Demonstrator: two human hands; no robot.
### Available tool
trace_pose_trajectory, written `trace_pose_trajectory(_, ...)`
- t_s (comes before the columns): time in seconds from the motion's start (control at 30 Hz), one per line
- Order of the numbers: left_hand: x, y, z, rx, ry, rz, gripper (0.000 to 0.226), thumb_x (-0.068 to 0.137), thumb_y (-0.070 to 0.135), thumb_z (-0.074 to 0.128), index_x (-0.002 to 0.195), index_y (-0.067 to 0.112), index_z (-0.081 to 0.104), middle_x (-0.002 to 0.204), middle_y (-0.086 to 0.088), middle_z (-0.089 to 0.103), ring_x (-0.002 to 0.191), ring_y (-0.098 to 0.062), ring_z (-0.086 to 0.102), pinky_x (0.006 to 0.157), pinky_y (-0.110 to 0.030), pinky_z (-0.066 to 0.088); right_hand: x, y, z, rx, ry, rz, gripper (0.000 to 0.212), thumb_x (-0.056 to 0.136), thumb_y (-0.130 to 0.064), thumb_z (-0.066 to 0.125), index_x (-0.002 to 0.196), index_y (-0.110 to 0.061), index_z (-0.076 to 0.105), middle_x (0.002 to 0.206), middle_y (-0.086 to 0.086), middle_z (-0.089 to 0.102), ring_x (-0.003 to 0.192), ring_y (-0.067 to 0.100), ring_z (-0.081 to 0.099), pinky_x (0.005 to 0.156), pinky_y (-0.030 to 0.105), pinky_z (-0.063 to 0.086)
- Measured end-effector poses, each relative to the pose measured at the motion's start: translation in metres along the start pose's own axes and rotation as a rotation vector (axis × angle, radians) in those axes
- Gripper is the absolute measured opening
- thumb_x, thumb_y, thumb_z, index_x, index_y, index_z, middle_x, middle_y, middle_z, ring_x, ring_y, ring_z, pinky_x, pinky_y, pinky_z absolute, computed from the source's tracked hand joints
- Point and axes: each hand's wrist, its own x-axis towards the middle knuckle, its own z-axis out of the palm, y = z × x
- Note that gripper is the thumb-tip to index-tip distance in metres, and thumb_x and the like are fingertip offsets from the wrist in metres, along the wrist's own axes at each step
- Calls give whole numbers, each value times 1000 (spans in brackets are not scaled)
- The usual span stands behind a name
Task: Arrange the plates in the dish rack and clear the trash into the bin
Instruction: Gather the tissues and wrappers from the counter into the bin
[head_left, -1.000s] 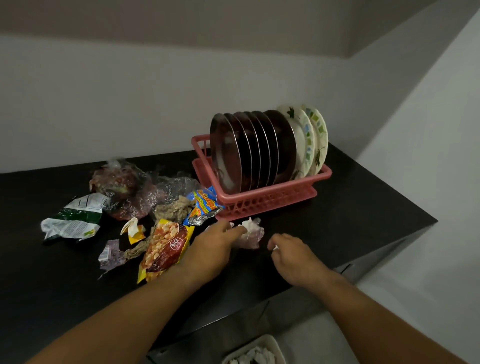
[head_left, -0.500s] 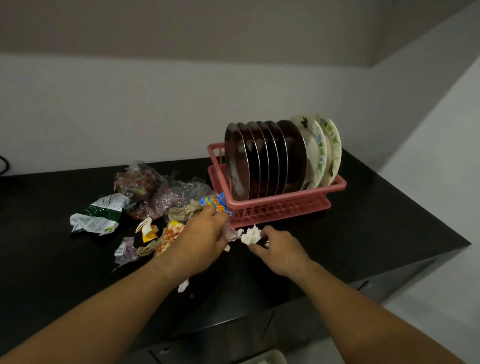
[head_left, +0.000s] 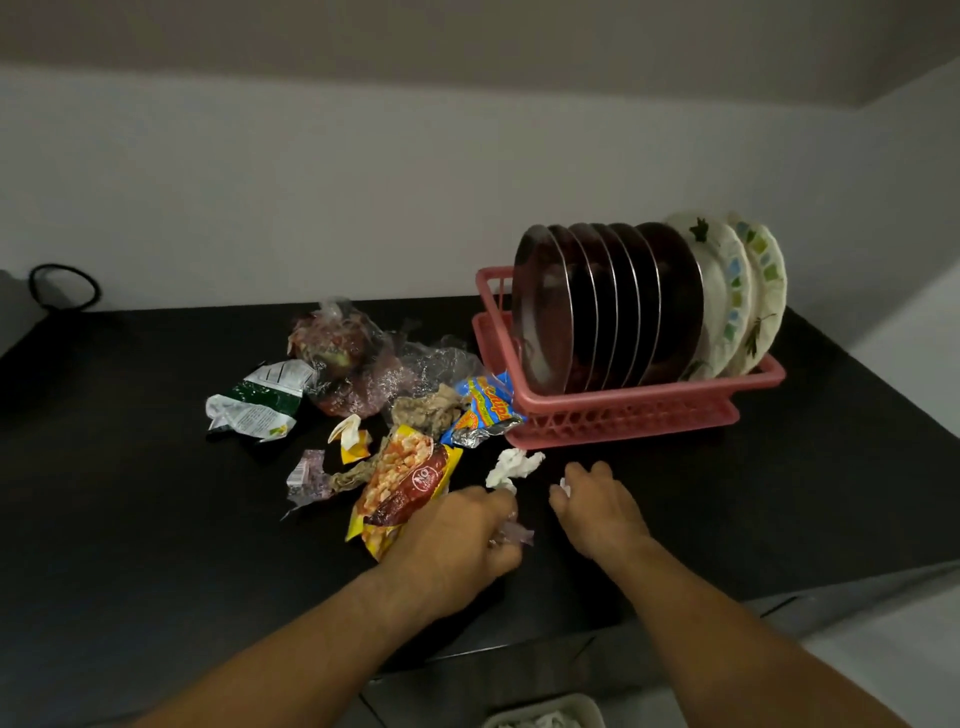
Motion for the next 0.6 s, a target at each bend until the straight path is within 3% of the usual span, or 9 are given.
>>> trace_pose_trajectory(0.13, 7, -1, -4, 81, 66, -41, 51, 76, 78, 40, 60, 29, 40, 69, 11, 47, 60, -3, 45, 52, -26, 36, -7, 6, -14, 82, -19, -42, 14, 93, -24, 57, 103, -15, 53, 114, 8, 50, 89, 21, 52, 75, 31, 40)
trace_pose_trajectory(0.27, 17, -5, -10, 62, 153, -29, 47, 94, 55, 41, 60, 23, 45, 64, 7, 47, 60, -12, 47, 56, -29, 32, -8, -5, -28, 225, 77, -117, 15, 89, -4, 49, 87, -20, 47, 94, 2, 58, 80, 22, 55, 70, 35, 47)
trace_pose_trajectory(0.37, 22, -10, -14, 36, 164, -25, 43, 98, 45, 43, 60, 23, 44, 61, 7, 46, 61, -15, 49, 59, -30, 34, -4, -26, -29, 278, 66, -254, 36, 88, 1, 48, 113, -24, 58, 111, 2, 61, 100, 25, 59, 86, 38, 50)
trace_pose_trajectory(0.47, 23, -17, -16, 18, 133, -22, 29, 99, 39, 41, 82, 21, 56, 73, 1, 60, 71, -20, 60, 62, -32, 40, 4, -39, -20, 233, 8, -359, 41, 94, -16, 58, 135, -21, 56, 134, 6, 58, 122, 26, 54, 101, 38, 45)
trace_pose_trajectory(0.53, 22, -22, -18, 24, 107, -32, 21, 99, 37, 41, 109, 27, 58, 87, -2, 67, 81, -22, 63, 64, -32, 43, 8, -41, -13, 250, -81, -305, 50, 92, -41, 64, 138, -25, 53, 137, 4, 54, 126, 25, 51, 102, 36, 43)
trace_pose_trajectory(0.6, 24, -24, -21, 48, 94, -34, 21, 99, 36, 41, 113, 32, 56, 91, -1, 68, 84, -21, 63, 62, -31, 40, 11, -42, -6, 175, -160, -219, 58, 86, -52, 67, 136, -28, 51, 134, 5, 50, 122, 27, 51, 98, 38, 45)
